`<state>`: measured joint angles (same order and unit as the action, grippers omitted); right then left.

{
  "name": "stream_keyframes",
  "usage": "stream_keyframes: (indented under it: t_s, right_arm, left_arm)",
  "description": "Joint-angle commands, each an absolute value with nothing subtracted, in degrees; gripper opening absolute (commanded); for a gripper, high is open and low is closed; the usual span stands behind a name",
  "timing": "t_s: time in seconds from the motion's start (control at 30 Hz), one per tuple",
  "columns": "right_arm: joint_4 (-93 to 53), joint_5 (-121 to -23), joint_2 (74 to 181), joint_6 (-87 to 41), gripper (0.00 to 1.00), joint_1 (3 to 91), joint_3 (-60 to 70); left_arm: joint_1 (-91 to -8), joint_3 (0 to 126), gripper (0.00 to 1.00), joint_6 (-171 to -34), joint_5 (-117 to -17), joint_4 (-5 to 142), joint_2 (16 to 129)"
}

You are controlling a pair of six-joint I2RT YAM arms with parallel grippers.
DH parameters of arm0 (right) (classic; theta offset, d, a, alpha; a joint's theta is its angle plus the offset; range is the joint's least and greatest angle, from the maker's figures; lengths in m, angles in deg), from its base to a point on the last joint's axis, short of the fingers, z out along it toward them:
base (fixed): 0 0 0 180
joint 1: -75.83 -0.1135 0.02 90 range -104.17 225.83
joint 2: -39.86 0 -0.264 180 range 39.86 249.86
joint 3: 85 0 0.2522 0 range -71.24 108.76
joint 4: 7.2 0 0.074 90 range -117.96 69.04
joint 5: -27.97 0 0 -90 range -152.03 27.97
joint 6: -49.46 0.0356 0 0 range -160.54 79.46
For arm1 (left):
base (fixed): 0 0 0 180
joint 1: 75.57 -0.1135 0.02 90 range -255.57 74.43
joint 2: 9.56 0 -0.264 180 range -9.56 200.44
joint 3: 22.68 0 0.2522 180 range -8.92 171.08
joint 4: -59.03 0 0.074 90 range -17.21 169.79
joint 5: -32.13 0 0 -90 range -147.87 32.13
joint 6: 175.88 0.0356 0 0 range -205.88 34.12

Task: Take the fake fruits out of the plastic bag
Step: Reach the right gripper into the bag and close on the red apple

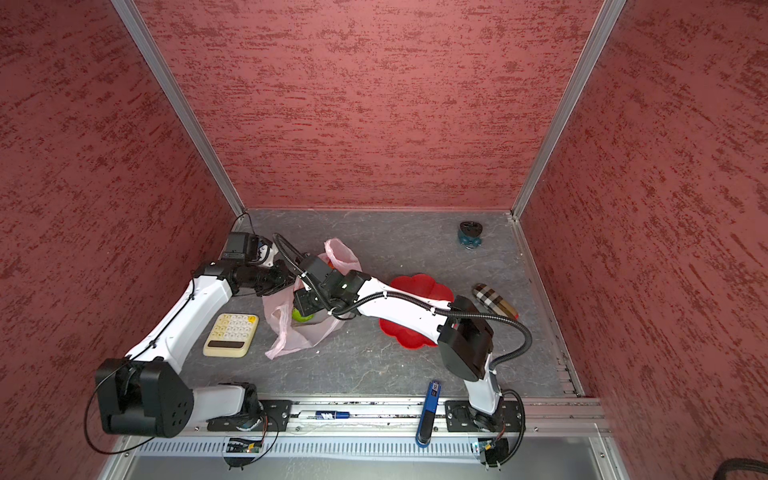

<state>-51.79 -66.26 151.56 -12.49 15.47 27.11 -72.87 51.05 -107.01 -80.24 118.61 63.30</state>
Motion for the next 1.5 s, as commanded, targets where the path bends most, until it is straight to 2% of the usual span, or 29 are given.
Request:
stream_keyframes:
  t_s: [0.0, 0.17, 0.53, 0.73, 1.0, 1.1, 1.23, 1.27, 1.4, 1.47]
  right_arm:
    - [-55.5, -60.6, 154.5, -11.5, 0.52, 16.2, 29.0]
    - [-56.7, -57.8, 156.6, -10.2, 0.57, 17.4, 29.6]
    - [-54.3, -55.1, 163.5, -8.9, 0.82, 20.3, 34.5]
    - [-51.9, -55.2, 167.9, -7.9, 0.85, 21.5, 37.9]
    - [-49.3, -55.5, 172.4, -6.2, 0.84, 22.8, 40.3]
    - [-48.8, -55.0, 173.5, -5.3, 0.81, 23.2, 40.5]
    - [-48.1, -54.9, 174.5, -4.9, 0.71, 23.6, 40.4]
    - [-47.9, -54.9, 174.5, -4.9, 0.67, 23.8, 40.3]
    - [-47.3, -55.9, 173.9, -5.5, 0.41, 23.8, 40.2]
    - [-46.7, -56.8, 172.5, -6.1, 0.33, 23.8, 39.5]
  left_arm:
    - [-72.4, 50.0, 0.19, -107.7, -78.6, 117.0, 59.8]
    - [-72.1, 46.6, 0.19, -109.9, -77.3, 112.6, 55.6]
    - [-72.2, 41.2, 0.19, -112.8, -77.7, 104.7, 52.4]
    - [-72.2, 40.7, 0.19, -112.4, -78.2, 103.3, 51.4]
    - [-72.8, 40.7, 0.19, -112.3, -79.1, 102.0, 52.5]
    - [-73.2, 40.8, 0.19, -111.9, -79.4, 101.8, 53.0]
    - [-73.9, 40.5, 0.19, -111.6, -79.6, 101.7, 53.2]
    - [-74.0, 40.3, 0.19, -111.6, -79.7, 101.6, 53.2]
    - [-74.8, 39.4, 0.19, -111.5, -79.9, 100.8, 53.4]
    - [-75.1, 39.1, 0.19, -111.5, -79.9, 100.0, 53.9]
